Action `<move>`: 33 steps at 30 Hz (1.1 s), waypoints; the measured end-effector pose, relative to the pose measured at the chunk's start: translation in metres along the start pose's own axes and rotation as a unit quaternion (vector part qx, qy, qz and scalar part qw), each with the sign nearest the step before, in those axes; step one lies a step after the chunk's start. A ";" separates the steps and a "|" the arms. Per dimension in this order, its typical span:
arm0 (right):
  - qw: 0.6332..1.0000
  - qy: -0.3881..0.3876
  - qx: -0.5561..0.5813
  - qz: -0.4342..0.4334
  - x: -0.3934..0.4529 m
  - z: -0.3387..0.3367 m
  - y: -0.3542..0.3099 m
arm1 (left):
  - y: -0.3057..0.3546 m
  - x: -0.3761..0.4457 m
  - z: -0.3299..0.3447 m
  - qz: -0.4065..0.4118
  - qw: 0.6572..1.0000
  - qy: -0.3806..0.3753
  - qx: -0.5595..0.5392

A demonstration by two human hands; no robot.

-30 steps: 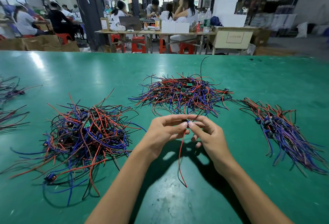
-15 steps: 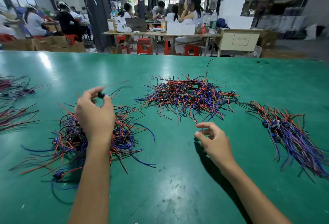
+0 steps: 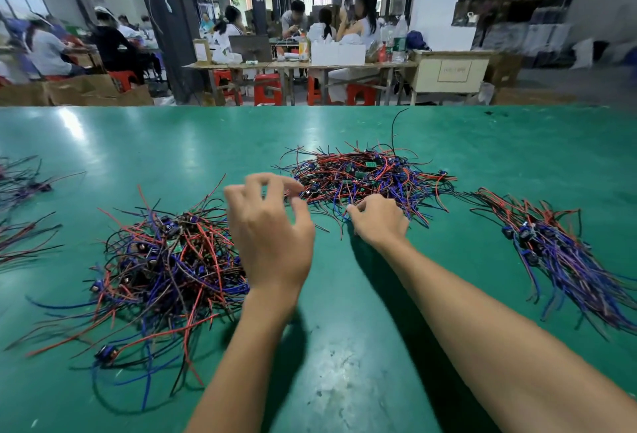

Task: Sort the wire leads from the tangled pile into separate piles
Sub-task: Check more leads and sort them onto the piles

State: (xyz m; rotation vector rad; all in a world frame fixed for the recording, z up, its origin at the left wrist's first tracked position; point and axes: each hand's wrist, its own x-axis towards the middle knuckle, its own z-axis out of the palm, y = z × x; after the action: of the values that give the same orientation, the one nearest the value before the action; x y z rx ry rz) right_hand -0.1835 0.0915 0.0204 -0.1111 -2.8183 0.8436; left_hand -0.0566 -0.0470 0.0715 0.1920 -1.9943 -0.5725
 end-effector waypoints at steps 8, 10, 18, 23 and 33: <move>0.982 0.104 0.159 0.006 -0.024 -0.002 0.012 | -0.005 -0.023 0.032 -0.229 0.929 -0.232 -0.177; 0.975 0.129 0.180 0.004 -0.038 -0.007 0.020 | -0.007 -0.023 0.037 -0.317 0.876 -0.268 -0.247; 0.966 0.076 0.224 -0.100 -0.113 -0.020 0.036 | 0.007 -0.031 0.046 -0.462 0.685 -0.384 -0.411; 0.963 0.050 0.168 -0.203 -0.138 -0.029 0.035 | 0.012 -0.040 0.042 -0.435 0.669 -0.432 -0.420; 0.913 -0.010 0.165 -0.373 -0.160 -0.039 0.025 | 0.003 -0.041 0.040 -0.443 0.694 -0.435 -0.364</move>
State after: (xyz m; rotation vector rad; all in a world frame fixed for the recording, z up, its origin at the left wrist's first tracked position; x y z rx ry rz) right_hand -0.0188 0.1127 0.0121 0.9553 -2.3504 1.0690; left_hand -0.0714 -0.0164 0.0257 0.4481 -2.2330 -2.4060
